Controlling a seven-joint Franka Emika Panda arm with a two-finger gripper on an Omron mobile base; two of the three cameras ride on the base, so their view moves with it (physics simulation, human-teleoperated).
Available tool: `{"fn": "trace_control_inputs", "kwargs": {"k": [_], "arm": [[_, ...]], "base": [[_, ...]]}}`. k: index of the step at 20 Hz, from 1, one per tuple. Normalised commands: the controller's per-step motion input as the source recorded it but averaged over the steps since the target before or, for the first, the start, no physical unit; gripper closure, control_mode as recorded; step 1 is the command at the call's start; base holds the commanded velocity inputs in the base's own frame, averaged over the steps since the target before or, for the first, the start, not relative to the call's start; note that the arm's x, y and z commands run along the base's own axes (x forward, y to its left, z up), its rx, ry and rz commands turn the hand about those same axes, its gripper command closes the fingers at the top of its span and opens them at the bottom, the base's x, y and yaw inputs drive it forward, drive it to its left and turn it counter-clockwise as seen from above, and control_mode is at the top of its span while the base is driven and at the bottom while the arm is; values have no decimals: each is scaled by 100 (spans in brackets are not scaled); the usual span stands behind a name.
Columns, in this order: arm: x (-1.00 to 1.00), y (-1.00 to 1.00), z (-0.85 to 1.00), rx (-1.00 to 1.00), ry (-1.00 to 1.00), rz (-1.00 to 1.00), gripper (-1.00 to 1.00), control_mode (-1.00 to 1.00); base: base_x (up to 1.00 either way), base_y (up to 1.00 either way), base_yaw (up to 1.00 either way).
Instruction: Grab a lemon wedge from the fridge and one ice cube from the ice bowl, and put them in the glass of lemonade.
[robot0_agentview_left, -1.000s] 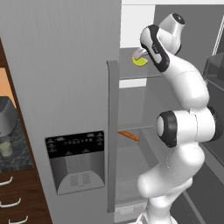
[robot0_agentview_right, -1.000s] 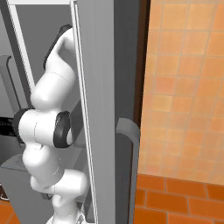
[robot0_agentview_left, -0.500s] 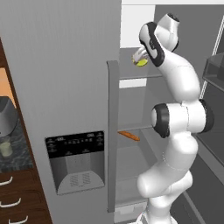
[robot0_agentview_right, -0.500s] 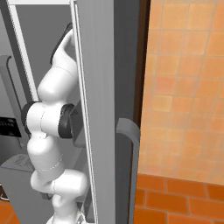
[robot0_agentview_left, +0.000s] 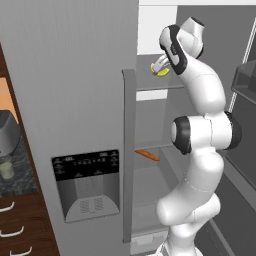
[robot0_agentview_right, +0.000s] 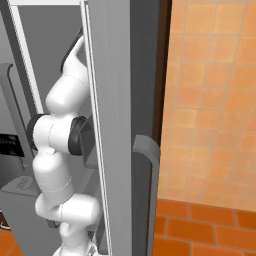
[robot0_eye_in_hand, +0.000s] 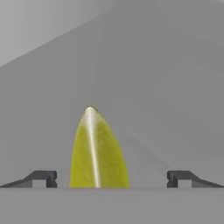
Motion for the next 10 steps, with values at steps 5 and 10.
{"fn": "trace_control_inputs", "kwargs": {"k": [5,10], "arm": [[-2,7,-2,0,0,2,100,-100],[-40,3,3,-1,-8,0,100,-100]], "base": [[0,0,0],[0,0,0]]}}
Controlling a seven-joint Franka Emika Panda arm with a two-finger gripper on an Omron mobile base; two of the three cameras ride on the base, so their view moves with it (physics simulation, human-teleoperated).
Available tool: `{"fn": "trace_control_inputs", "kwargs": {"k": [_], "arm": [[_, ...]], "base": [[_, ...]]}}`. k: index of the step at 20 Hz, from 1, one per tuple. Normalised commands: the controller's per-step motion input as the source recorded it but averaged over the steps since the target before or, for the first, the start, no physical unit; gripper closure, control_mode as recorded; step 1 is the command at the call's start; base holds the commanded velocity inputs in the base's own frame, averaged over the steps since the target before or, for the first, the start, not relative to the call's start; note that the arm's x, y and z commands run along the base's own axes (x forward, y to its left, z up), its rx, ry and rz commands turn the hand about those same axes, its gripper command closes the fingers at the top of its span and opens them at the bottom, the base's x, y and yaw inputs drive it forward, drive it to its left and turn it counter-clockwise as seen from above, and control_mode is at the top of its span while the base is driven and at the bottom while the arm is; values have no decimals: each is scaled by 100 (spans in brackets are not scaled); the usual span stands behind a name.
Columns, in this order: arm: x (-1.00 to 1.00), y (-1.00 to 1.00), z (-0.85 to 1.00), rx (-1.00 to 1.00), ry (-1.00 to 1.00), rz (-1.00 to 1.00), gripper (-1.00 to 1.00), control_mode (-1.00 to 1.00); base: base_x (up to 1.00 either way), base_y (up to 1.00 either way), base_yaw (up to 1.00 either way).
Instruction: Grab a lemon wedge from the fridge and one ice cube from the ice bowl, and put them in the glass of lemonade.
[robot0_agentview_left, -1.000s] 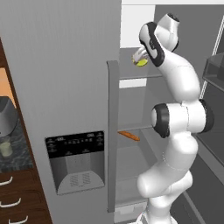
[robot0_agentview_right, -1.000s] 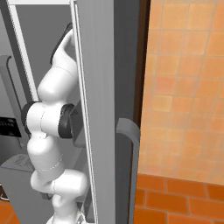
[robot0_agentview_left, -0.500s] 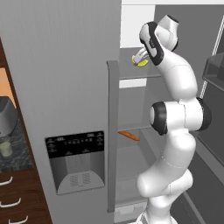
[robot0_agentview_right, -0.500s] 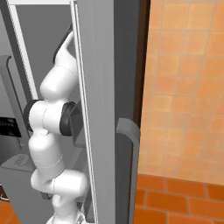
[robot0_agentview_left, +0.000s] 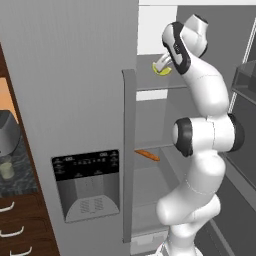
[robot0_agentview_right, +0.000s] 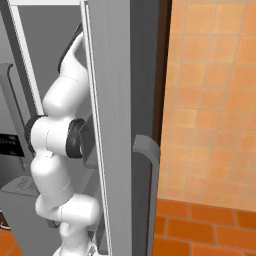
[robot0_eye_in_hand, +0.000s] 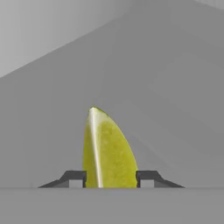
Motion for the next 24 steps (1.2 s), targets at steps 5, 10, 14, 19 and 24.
{"fn": "trace_control_inputs", "kwargs": {"k": [5,10,14,19,24], "arm": [[-96,12,0,-2,-15,-11,100,-100],[-73,0,-4,0,-7,-30,100,-100],[-82,1,-6,0,0,-33,100,-100],[-99,0,2,0,0,-28,100,-100],[-100,0,-10,0,3,-23,100,-100]], "base": [[0,0,0],[0,0,0],[0,0,0],[0,0,0],[0,0,0]]}}
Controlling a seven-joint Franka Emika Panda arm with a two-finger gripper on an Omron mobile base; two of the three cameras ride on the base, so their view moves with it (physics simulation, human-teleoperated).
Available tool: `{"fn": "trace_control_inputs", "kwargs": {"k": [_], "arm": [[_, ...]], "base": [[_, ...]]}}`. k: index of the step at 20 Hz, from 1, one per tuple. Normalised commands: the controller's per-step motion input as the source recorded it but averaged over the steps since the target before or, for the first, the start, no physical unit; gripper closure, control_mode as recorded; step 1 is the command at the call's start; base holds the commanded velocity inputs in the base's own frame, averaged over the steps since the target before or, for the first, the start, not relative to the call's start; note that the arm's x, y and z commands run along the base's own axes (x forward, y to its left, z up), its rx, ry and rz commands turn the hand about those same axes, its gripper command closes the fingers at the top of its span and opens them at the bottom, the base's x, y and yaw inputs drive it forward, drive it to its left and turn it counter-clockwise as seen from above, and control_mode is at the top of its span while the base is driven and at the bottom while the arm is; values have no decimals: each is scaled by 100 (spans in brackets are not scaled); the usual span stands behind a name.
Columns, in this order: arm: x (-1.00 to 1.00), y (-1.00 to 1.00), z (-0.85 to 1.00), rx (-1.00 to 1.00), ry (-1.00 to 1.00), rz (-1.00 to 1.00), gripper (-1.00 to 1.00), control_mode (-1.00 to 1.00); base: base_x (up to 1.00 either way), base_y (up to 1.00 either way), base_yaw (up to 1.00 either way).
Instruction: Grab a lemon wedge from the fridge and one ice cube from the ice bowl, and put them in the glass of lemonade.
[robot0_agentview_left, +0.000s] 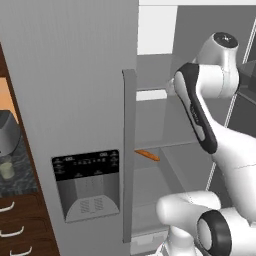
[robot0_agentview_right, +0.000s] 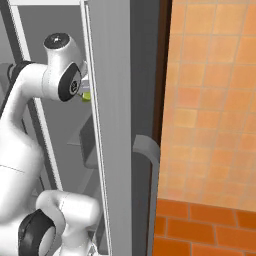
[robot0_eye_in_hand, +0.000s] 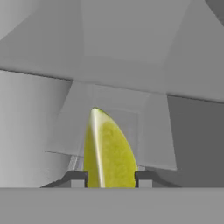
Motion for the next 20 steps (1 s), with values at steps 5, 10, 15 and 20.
{"fn": "trace_control_inputs", "kwargs": {"k": [5,10,15,20], "arm": [[-100,-1,-51,2,15,-13,100,-100],[-100,-2,-87,3,17,-2,100,-100],[-69,0,-55,2,13,-1,100,-100],[-6,0,0,0,0,0,100,100]], "base": [[0,0,0],[0,0,0],[0,0,0],[-18,0,0]]}}
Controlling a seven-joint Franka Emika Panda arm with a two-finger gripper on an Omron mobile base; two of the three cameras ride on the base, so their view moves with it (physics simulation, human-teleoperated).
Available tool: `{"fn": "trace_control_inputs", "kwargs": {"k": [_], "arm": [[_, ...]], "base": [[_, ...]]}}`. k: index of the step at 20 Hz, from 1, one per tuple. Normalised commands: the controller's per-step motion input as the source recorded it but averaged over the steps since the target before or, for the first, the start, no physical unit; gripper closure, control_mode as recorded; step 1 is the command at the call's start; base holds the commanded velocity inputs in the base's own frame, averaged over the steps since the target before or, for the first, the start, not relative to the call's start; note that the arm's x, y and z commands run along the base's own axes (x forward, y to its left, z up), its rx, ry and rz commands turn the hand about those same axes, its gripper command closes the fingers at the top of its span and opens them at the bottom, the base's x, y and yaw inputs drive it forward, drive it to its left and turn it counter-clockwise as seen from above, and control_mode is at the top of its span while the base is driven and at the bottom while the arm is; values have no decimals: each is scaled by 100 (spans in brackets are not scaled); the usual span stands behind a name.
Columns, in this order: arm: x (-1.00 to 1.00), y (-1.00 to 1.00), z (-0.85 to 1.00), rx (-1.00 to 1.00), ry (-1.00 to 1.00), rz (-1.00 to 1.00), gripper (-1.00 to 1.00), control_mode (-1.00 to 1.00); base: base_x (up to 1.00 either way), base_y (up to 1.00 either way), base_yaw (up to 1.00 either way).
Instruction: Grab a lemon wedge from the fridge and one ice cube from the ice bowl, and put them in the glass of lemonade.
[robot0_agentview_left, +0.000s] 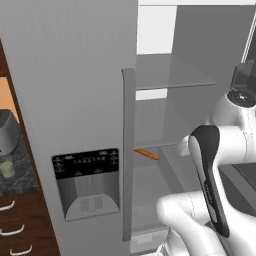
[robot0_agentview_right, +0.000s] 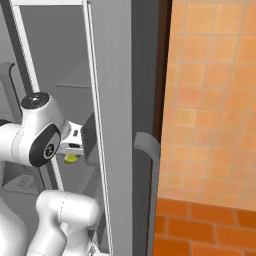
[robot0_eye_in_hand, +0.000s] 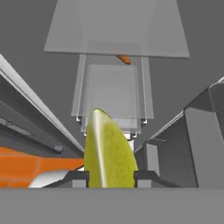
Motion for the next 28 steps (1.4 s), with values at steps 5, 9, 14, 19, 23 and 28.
{"fn": "trace_control_inputs", "kwargs": {"k": [5,9,14,19,23,28], "arm": [[0,0,0,0,0,0,100,100],[0,0,0,0,0,0,100,100],[0,0,0,0,0,0,100,100],[0,0,0,0,0,0,100,100],[0,0,0,0,0,0,100,100],[0,0,0,0,0,0,100,100]], "base": [[-88,77,1],[-15,100,0],[1,100,-17],[18,100,-21],[35,100,-16],[85,91,-3]]}}
